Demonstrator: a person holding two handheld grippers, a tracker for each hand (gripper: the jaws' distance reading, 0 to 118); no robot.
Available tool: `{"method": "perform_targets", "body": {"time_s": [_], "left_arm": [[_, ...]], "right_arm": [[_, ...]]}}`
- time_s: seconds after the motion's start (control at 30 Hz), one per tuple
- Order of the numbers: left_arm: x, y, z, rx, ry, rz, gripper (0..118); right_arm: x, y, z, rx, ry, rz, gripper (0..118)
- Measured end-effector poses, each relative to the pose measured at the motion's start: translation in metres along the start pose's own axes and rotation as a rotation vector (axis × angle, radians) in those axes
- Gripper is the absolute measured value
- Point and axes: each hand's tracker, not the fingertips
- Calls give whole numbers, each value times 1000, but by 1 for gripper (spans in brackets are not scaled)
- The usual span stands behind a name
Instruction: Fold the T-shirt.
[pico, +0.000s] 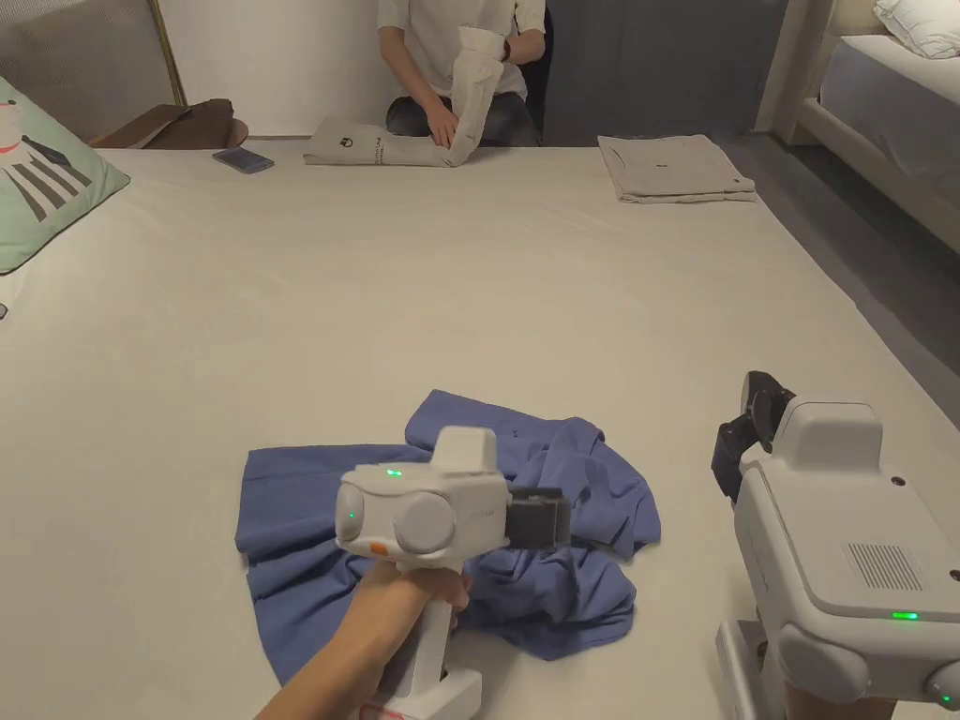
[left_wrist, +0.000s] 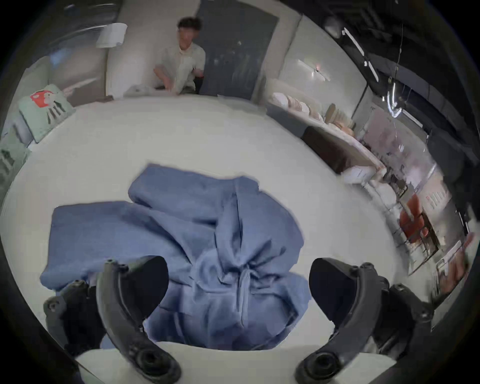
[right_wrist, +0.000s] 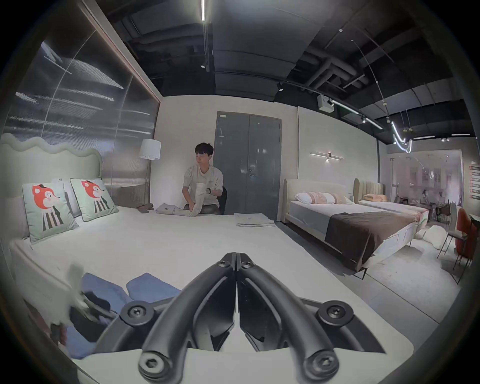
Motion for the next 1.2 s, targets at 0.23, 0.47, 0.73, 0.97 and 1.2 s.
{"method": "perform_targets", "body": {"time_s": [0.23, 0.47, 0.73, 0.97, 1.2], "left_arm": [[-27, 26, 99, 392, 137, 41, 109], [-73, 12, 150, 644, 410, -55, 107], [-92, -6, 159, 689, 486, -110, 34], [-95, -4, 156, 663, 473, -113, 0], [-110, 15, 143, 448, 458, -61, 0]], "right_arm": [[-7, 17, 9, 34, -1, -9, 0], [-19, 30, 12, 66, 15, -2, 0], [-30, 32, 10, 74, 34, 4, 0], [-31, 30, 8, 70, 39, 8, 0], [-28, 26, 3, 56, 35, 8, 0]]}}
